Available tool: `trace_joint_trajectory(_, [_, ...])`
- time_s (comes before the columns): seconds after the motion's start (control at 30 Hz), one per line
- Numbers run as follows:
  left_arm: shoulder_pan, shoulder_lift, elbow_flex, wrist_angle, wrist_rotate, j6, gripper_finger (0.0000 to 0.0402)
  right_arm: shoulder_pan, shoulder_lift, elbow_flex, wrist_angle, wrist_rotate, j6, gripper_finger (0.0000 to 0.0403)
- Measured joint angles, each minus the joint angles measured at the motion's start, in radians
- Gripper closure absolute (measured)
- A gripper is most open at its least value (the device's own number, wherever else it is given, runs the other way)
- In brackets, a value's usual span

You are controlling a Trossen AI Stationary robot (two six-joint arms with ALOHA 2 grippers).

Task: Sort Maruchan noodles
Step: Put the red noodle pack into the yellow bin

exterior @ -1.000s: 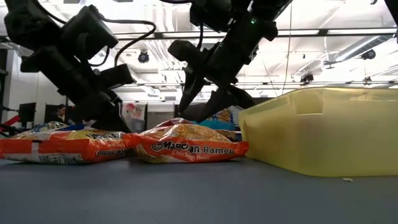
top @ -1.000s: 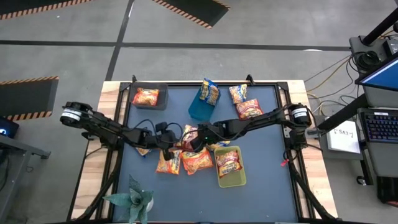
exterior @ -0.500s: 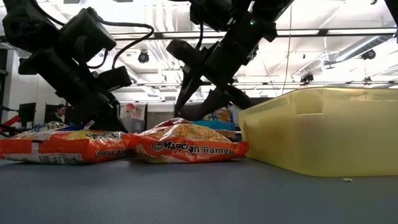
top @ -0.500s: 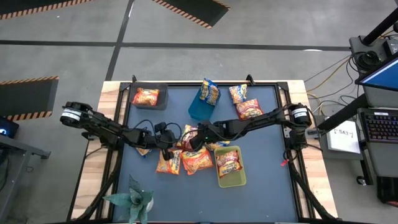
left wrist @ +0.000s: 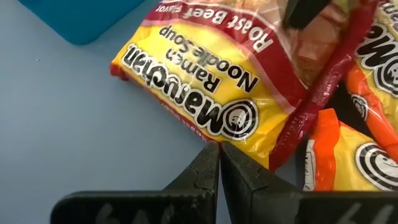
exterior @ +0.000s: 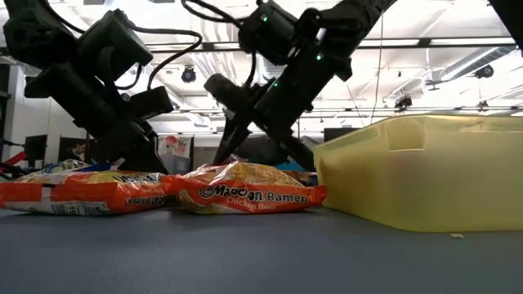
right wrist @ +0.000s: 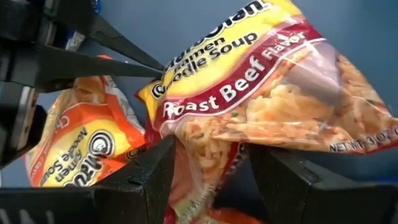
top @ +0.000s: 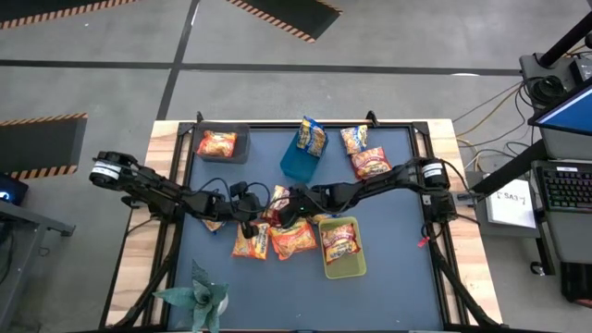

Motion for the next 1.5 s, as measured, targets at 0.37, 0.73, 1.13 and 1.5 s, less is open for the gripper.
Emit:
trace_joint_trajectory(0.37, [0.0,0.0,0.0,0.001,0.003,0.0,0.0402,-0.016,0.027,0.0,0.06,-0.012,-0.054,0.023])
trace_joint_trajectory(0.73, [0.0,0.0,0.001,0.006,0.003,0.001,0.0402,-0.016,0.021,0.014,0.058,-0.037,-0.153,0.0384])
trace_joint_trajectory(1.13, [0.0,-0.116,0.003,-0.036,0.004,0.057,0.0373,-0.015,-0.047,0.017,-0.015,-0.001,-0.294,0.0394])
trace_joint_trajectory(1.5, [-0.001,-0.378,0.004,-0.061,0.0,0.125,0.0351,-0.005,-0.197,0.017,-0.164,0.016,-0.428,0.0394])
